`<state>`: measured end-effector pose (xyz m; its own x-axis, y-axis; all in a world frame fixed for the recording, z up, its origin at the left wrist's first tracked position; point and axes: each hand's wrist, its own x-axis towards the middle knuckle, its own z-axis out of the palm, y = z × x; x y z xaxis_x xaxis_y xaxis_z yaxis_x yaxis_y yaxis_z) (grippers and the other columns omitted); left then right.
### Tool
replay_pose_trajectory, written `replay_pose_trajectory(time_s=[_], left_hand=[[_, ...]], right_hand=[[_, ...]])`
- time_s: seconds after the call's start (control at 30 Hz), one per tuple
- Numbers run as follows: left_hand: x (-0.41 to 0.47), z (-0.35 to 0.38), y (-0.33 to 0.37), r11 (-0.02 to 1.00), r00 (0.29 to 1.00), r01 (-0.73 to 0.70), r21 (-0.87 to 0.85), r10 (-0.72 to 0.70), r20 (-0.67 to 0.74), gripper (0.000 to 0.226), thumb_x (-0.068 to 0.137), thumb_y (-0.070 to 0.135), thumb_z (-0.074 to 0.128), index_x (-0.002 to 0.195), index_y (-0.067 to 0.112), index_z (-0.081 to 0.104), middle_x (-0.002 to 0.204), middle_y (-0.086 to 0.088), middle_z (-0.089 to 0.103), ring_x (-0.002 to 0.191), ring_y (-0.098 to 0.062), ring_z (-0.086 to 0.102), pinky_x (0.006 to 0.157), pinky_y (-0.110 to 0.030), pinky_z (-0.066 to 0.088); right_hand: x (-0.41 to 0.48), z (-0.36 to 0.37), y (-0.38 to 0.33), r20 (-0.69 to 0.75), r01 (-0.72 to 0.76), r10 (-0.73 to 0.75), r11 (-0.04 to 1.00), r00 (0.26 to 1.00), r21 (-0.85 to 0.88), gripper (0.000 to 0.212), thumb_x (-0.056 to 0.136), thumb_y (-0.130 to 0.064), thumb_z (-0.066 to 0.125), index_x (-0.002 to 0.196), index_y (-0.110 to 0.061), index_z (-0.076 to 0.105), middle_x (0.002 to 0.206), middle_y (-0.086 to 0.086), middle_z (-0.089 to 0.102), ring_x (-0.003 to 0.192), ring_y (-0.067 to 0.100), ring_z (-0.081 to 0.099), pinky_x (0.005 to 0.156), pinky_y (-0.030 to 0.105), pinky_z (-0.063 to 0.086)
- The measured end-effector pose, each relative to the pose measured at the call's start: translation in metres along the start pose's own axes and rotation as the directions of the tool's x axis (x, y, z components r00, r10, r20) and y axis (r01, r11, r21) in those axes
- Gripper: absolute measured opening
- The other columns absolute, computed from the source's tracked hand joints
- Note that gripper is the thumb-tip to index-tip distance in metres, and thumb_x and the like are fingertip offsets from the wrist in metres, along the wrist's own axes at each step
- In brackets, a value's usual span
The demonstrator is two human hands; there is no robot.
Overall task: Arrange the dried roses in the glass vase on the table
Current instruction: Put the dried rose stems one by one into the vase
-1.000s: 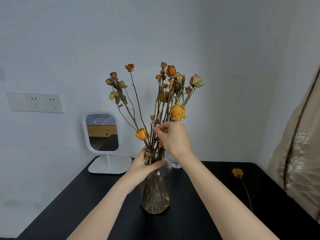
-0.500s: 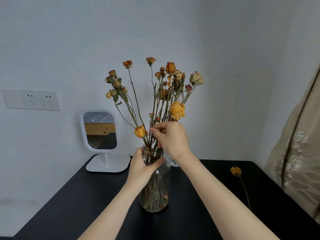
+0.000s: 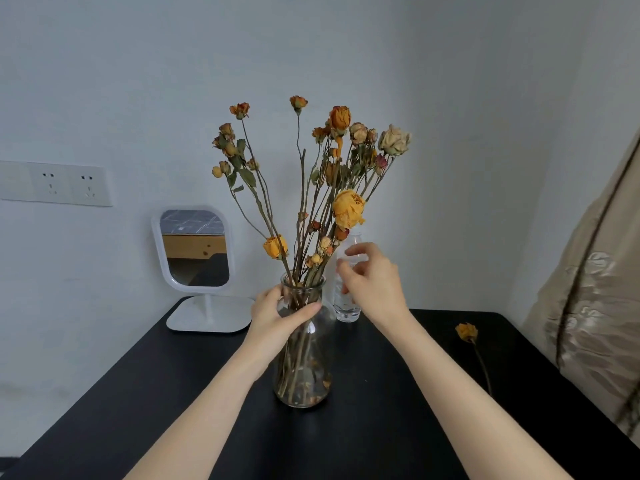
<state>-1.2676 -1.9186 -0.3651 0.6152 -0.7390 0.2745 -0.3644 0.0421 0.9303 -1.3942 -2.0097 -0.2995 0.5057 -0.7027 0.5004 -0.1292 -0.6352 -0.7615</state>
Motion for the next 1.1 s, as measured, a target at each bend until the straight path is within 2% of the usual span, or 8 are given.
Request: replay_pose_trajectory(time_s=[0.1,0.2,0.37,0.47,0.57,0.77,0.97,1.1], left_hand=[[-0.002,-0.001,0.002,1.0,1.0,-0.002,-0.011,0.003,0.015,0.033,0.071,0.047,0.072,0.097,0.045,0.052,0.122,0.004,0.051,0.113,-0.011,0.05,0.1,-0.034,0.041],[-0.003,-0.004,0.005,0.999,0.998,0.004,-0.044,-0.001,0.062,0.034,0.071,0.044,0.072,0.097,0.045,0.051,0.116,0.011,0.057,0.112,-0.008,0.052,0.096,-0.029,0.042],[-0.005,-0.007,0.007,0.995,0.994,0.005,-0.095,0.005,0.105,0.07,0.06,0.053,0.071,0.122,0.041,0.039,0.12,0.019,0.053,0.113,-0.003,0.048,0.095,-0.025,0.037],[-0.005,-0.002,0.008,0.994,0.996,-0.015,-0.113,0.025,0.083,0.058,0.071,0.041,0.074,0.117,0.043,0.039,0.113,0.024,0.054,0.108,0.004,0.051,0.085,-0.016,0.039],[-0.006,0.007,0.011,0.992,0.998,-0.061,-0.112,0.061,-0.006,0.052,0.065,0.041,0.078,0.105,0.044,0.044,0.104,0.023,0.059,0.097,0.012,0.054,0.073,-0.011,0.04],[-0.002,0.005,0.01,0.994,0.999,-0.034,-0.101,0.033,-0.009,0.048,0.062,0.042,0.079,0.101,0.045,0.052,0.103,0.018,0.066,0.1,0.001,0.06,0.079,-0.019,0.045],[-0.005,0.001,0.011,0.994,0.997,-0.025,-0.108,0.032,0.07,0.034,0.067,0.04,0.075,0.085,0.063,0.057,0.091,0.037,0.064,0.086,0.019,0.058,0.07,-0.012,0.041],[-0.005,0.003,0.009,0.994,0.999,-0.02,-0.109,0.024,0.037,0.031,0.068,0.038,0.076,0.083,0.059,0.057,0.089,0.034,0.065,0.085,0.018,0.058,0.071,-0.013,0.041]], right_hand=[[0.001,0.007,0.002,0.206,-0.058,0.048,0.998,0.977,0.041,0.034,0.093,-0.03,0.054,0.121,-0.011,0.055,0.057,-0.003,0.061,0.035,0.0,0.05,0.039,0.007,0.036],[0.002,0.013,0.003,0.174,-0.036,0.025,0.998,0.984,0.06,0.032,0.092,-0.03,0.055,0.118,-0.011,0.06,0.056,-0.002,0.061,0.031,0.0,0.046,0.037,0.006,0.033],[0.003,0.016,0.002,0.154,-0.046,0.035,0.996,0.987,0.07,0.022,0.089,-0.033,0.059,0.099,-0.014,0.063,0.054,-0.003,0.059,0.032,0.001,0.046,0.041,0.011,0.034],[0.002,0.016,0.004,0.145,-0.03,0.019,0.997,0.989,0.077,0.019,0.088,-0.033,0.061,0.093,-0.015,0.061,0.054,-0.002,0.059,0.033,0.001,0.046,0.039,0.008,0.034],[0.001,0.016,0.004,0.134,-0.02,0.009,0.996,0.991,0.084,0.019,0.087,-0.033,0.062,0.091,-0.015,0.062,0.055,-0.003,0.059,0.034,-0.001,0.048,0.042,0.009,0.034],[0.002,0.016,0.004,0.127,0.012,-0.021,0.997,0.992,0.076,0.02,0.082,-0.038,0.067,0.076,-0.021,0.058,0.055,-0.004,0.06,0.038,-0.001,0.049,0.046,0.015,0.037],[-0.002,0.018,0.001,0.108,0.033,-0.043,0.995,0.993,0.099,0.021,0.082,-0.035,0.068,0.074,-0.021,0.055,0.06,-0.008,0.059,0.044,0.0,0.052,0.051,0.016,0.04],[-0.003,0.016,0.0,0.113,0.053,-0.064,0.994,0.992,0.096,0.018,0.083,-0.033,0.067,0.074,-0.025,0.053,0.063,-0.002,0.062,0.046,0.003,0.051,0.053,0.018,0.042]])
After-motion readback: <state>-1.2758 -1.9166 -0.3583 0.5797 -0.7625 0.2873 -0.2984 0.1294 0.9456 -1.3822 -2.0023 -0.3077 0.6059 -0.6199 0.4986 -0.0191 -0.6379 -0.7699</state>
